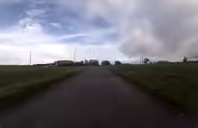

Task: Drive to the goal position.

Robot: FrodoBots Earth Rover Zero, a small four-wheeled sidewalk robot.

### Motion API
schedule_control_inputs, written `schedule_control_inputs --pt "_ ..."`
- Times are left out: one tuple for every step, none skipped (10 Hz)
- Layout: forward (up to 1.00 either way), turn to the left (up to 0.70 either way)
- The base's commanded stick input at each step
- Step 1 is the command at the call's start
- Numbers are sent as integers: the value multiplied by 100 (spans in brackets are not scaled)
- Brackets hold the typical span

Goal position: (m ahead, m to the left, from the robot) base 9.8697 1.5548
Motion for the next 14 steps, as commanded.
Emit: schedule_control_inputs --pt "100 0" --pt "100 0" --pt "100 0" --pt "100 0" --pt "100 0" --pt "100 0" --pt "100 0" --pt "100 -21" --pt "100 -23" --pt "100 -6" --pt "100 0" --pt "100 0" --pt "100 0" --pt "100 0"
